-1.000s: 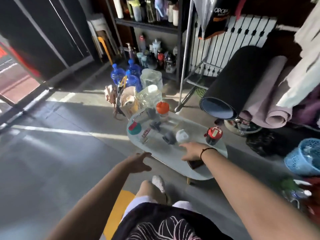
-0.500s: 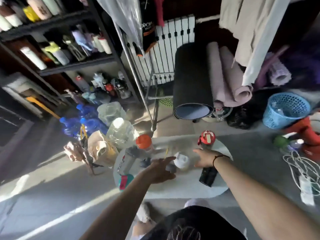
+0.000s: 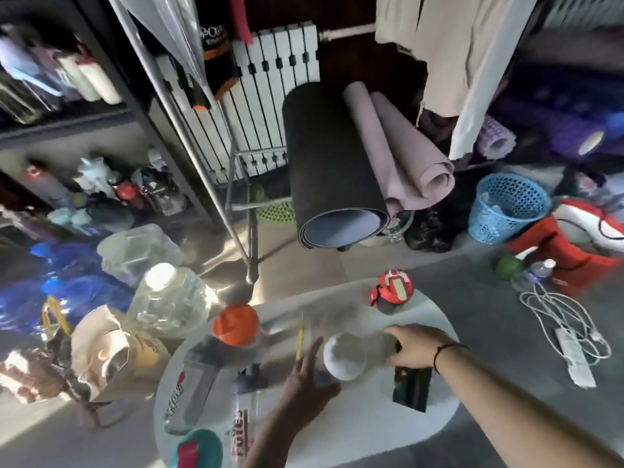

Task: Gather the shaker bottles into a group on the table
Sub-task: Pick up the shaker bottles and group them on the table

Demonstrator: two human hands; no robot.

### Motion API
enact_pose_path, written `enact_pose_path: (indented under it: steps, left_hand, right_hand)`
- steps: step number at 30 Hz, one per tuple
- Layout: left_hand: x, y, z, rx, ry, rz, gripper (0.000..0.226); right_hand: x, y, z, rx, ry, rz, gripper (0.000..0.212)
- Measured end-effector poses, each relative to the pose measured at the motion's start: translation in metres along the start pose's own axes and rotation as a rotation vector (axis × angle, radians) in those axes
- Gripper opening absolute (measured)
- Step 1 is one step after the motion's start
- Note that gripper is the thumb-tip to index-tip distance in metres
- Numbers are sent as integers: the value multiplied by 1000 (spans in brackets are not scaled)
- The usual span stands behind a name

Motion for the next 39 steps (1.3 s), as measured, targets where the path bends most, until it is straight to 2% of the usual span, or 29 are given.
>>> enact_pose_path:
  steps: [3, 5, 7, 9, 11, 14, 17, 19, 21, 23, 30, 35, 39]
  left_hand:
    - [15, -20, 31, -68, -36, -234, 85]
    - [28, -31, 44, -169, -112, -305, 80]
    - [32, -40, 51, -278, -210, -310, 77]
    - [32, -51, 55, -334, -281, -307, 73]
    - [35, -63, 64, -334, -337, -304, 76]
    - [38, -81, 79, -375, -457, -266, 85]
    - [41, -98, 88, -452, -565, -100, 79]
    - [37, -99, 93, -515, -589, -92, 75]
    - [37, -101, 100, -574, -584, -64, 69]
    - [35, -102, 99, -545, -572, -99, 65]
    - [33, -105, 98, -473, -514, -131, 70]
    - [32, -103, 95, -451, -486, -106, 78]
    - [31, -106, 95, -474, -469, -83, 83]
  right_hand:
    - [-37, -11, 21, -99, -36, 139, 58]
    - [-58, -27, 27, -282, -45, 262, 54]
    - [-75, -53, 31, -482, -87, 276, 53]
    - [-87, -94, 43, -591, -201, 277, 67]
    - [-91, -134, 63, -639, -312, 368, 91]
    - [-96, -174, 93, -799, -373, 431, 111]
    - [-92, -187, 103, -935, -368, 451, 103]
    - [-88, -181, 105, -1017, -329, 416, 93]
    - [-82, -182, 102, -1036, -341, 432, 84]
    - [-79, -183, 99, -1048, -324, 441, 81]
    - [-77, -179, 84, -943, -300, 576, 96]
    - [-81, -178, 69, -854, -334, 524, 99]
    - [-87, -180, 67, -858, -313, 555, 100]
Point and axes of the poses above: each hand's wrist, its own z-axis towards the middle knuckle, its own y-axis out of the back of the hand, x = y × z, the point moved 1 cm from there along z, towards the middle knuckle, and after that the axes turned 12 degrees about y, right-handed, at the moved point
